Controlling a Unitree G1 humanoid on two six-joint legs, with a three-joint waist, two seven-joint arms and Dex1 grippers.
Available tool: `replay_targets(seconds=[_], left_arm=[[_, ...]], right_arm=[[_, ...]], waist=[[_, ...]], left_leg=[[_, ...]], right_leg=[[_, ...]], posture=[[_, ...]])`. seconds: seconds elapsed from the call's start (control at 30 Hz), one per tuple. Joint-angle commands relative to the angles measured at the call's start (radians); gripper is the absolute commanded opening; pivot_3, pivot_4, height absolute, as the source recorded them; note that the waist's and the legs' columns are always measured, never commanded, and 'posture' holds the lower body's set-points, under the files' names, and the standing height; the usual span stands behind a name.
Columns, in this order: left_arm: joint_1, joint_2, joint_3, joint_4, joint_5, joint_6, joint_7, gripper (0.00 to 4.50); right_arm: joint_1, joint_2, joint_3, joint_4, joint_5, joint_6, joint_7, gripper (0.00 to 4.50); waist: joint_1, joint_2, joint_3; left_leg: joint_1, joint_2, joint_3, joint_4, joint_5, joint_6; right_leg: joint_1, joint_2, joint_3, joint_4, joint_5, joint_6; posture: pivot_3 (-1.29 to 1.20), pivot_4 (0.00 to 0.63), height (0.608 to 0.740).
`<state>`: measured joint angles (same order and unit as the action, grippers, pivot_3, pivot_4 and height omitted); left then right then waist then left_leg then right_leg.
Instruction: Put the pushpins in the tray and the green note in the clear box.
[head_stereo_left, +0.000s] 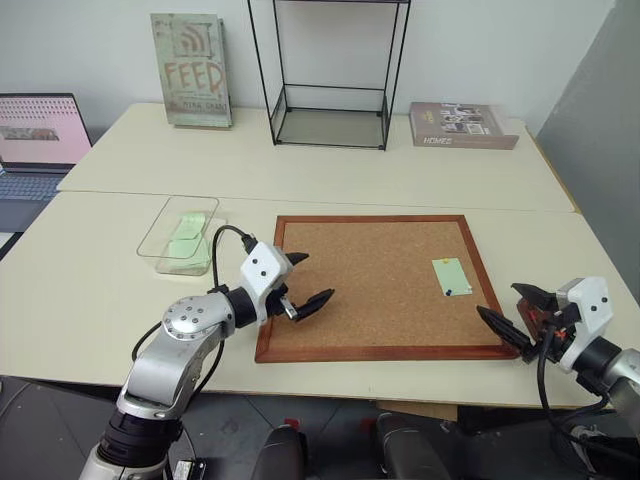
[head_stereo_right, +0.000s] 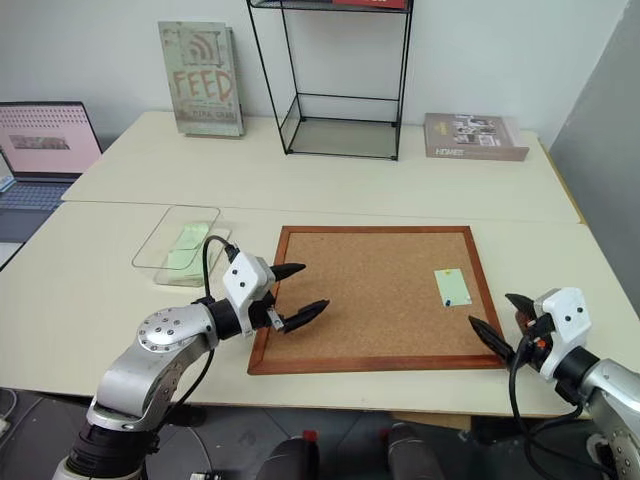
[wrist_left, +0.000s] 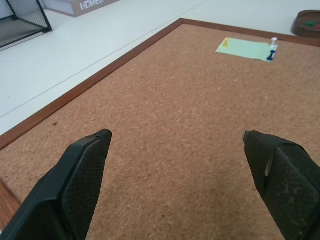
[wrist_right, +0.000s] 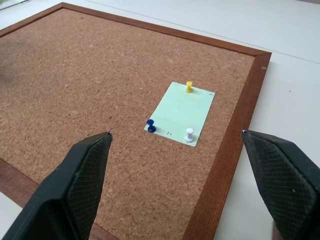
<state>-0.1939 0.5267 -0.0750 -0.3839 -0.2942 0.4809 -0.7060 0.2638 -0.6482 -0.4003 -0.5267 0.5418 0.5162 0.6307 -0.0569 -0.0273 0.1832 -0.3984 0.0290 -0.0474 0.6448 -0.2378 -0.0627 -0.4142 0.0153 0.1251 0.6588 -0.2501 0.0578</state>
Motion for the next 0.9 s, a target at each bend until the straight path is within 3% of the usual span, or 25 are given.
replay_targets(seconds=[0.03, 0.9], left_arm=[[-0.032, -0.010, 0.037, -0.032, -0.021, -0.011, 0.019, 4.50], [-0.069, -0.020, -0.038, -0.071, -0.043, 0.030, -0.009, 4.50]], right_arm=[[-0.010, -0.012, -0.029, -0.053, 0.026, 0.017, -0.011, 4.37], [0.027, 0.022, -0.005, -0.047, -0.005, -0.026, 0.006, 4.37]], waist=[[0.000, 0.000, 0.000], [0.000, 0.000, 0.000]], left_leg=[[0.000, 0.000, 0.000, 0.000, 0.000, 0.000], [0.000, 0.000, 0.000, 0.000, 0.000, 0.000]], right_leg=[[0.000, 0.000, 0.000, 0.000, 0.000, 0.000], [0.000, 0.000, 0.000, 0.000, 0.000, 0.000]], posture=[[0.00, 0.150, 0.740], [0.00, 0.150, 0.740]])
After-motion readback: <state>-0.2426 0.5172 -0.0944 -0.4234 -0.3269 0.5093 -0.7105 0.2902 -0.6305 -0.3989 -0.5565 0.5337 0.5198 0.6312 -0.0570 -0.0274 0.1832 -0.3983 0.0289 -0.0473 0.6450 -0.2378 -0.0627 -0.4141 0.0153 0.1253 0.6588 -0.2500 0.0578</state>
